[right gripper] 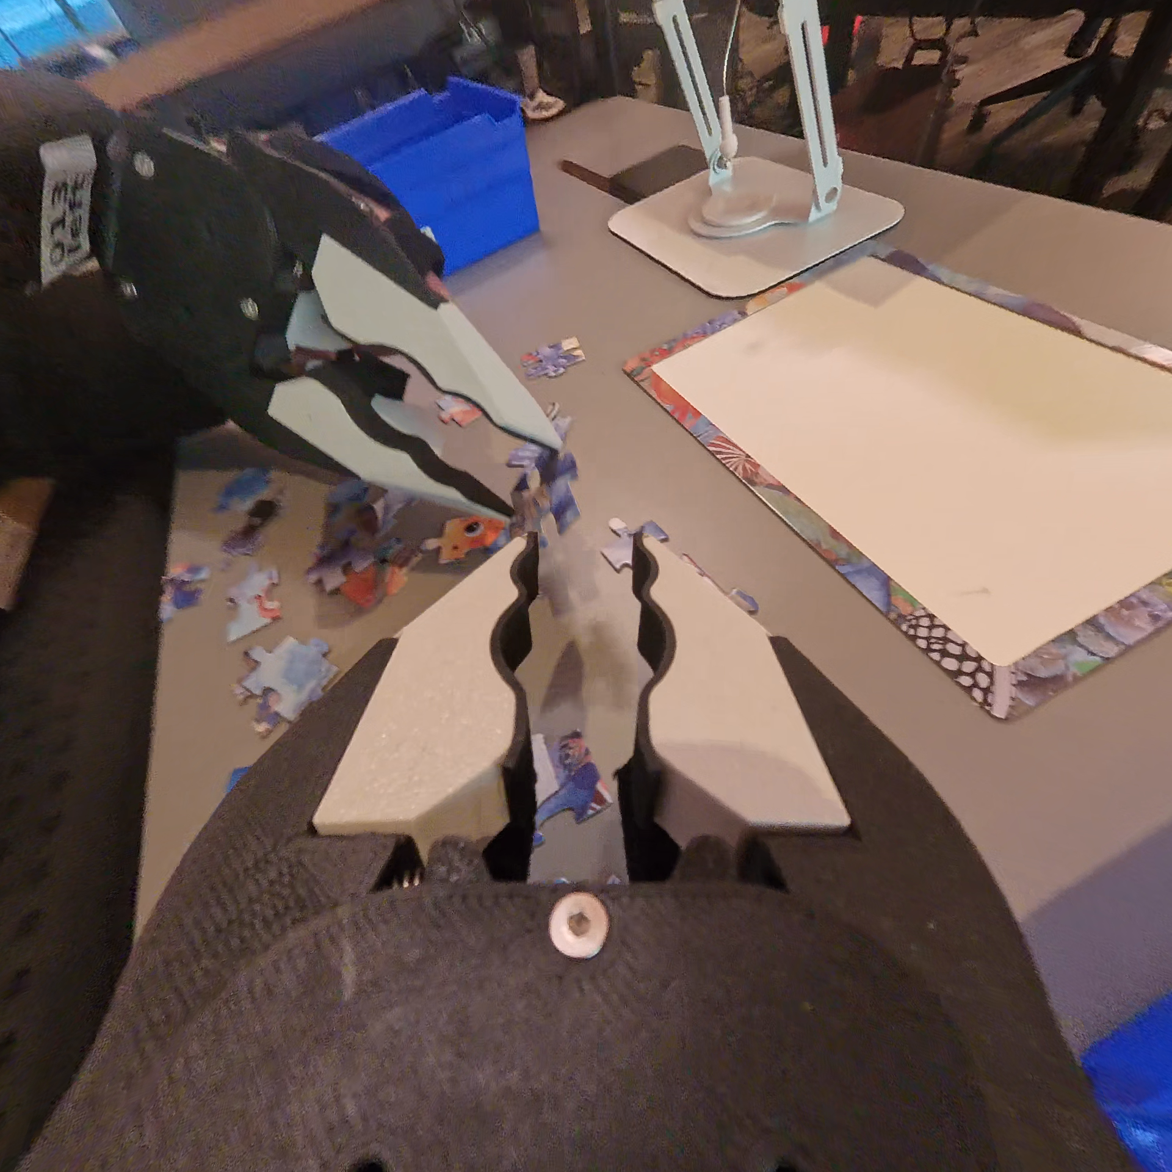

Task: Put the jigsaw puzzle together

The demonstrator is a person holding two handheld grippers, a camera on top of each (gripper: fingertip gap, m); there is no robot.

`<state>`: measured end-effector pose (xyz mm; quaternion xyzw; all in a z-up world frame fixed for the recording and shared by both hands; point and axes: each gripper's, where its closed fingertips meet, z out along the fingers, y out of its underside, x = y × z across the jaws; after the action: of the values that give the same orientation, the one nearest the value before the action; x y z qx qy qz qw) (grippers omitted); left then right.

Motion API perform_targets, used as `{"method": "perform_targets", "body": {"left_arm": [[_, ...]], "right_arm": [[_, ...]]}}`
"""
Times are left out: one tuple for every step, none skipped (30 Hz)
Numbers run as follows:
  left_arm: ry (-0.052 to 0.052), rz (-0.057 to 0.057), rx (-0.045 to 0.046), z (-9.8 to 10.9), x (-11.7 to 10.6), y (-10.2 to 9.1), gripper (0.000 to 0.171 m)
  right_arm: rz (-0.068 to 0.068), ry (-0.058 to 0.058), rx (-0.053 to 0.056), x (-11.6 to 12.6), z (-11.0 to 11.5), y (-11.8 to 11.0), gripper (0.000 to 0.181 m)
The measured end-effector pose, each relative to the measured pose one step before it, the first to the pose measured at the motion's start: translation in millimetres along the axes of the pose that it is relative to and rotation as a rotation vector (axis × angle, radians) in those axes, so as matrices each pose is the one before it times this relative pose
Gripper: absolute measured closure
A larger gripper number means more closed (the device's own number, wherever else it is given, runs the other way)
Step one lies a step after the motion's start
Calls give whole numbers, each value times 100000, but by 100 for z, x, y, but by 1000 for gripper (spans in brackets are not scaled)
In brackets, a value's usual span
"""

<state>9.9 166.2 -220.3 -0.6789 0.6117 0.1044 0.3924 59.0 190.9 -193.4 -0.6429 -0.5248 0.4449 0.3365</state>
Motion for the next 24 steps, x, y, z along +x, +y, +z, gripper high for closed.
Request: {"method": "perform_targets", "body": {"left_arm": [[-623, 2597, 1533, 209, -102, -1015, 139], [-512, 2392, 1382, 232, -115, -894, 139], [-558, 1987, 833, 260, -152, -715, 139], [-977, 1675, 792, 220, -243, -591, 140], [-1293, 1434, 1670, 131, -246, -617, 140], [-365, 700, 1459, 118, -117, -519, 140], [-19, 153, 157, 146, -73, -259, 139], [-536, 784, -25, 120, -110, -150, 140], [-746, 1092, -376, 124, -93, -11, 140], [-341, 671, -312, 125, -21, 41, 140], [-872, 80, 700, 56, -115, -82, 139], [-406, -102, 1376, -66, -64, -178, 148], [14, -665, 989, -70, -82, -99, 146], [1376, -1090, 243, -54, 70, 24, 143], [679, -1033, -243, -119, -55, 151, 142], [8, -650, -561, -142, -156, 309, 141], [843, -912, -1507, -108, -62, 557, 139], [1036, -1506, -2184, -90, -64, 742, 138], [192, -1757, -1554, -103, -209, 768, 136], [1948, -2270, -1342, -37, 11, 815, 136], [4172, -3400, -2105, 109, 292, 977, 134], [3757, -3761, -2688, 241, 185, 1082, 130], [2794, -2979, -1839, 320, 39, 1007, 129], [3345, -2724, -246, 351, 117, 781, 130]], "right_arm": [[2106, -1837, 759, -160, -94, -99, 154], [1632, -1284, 195, -107, -23, 23, 153], [1264, -725, -565, -26, 24, 171, 152], [874, -124, -1393, 65, 65, 295, 152], [321, 62, -1727, 82, 92, 333, 153], [7, -145, -1656, 32, 76, 321, 156], [95, -73, -1073, 39, 61, 228, 161], [243, 1, -15, 62, -14, 63, 166], [590, -314, 703, 41, -89, -52, 169], [887, -1515, 1169, -105, -181, -147, 174], [1245, -2675, 1780, -266, -217, -253, 178], [1560, -2160, 1953, -198, -203, -275, 181], [1164, -1366, 1304, -99, -154, -170, 181], [737, -1030, 584, -69, -94, -63, 181], [741, -635, 523, -2, -88, -54, 181], [1076, -294, 772, 79, -98, -72, 181], [1452, -72, 489, 141, -107, -32, 181], [1158, 281, 163, 206, -135, 26, 181], [859, 585, 374, 257, -169, 6, 181], [1422, 317, 557, 253, -206, -17, 181], [1975, -96, 640, 235, -193, -18, 181], [2029, -89, 583, 251, -196, 18, 181], [1876, 200, 183, 290, -164, 87, 181], [1601, 411, -374, 309, -138, 166, 181]]}}
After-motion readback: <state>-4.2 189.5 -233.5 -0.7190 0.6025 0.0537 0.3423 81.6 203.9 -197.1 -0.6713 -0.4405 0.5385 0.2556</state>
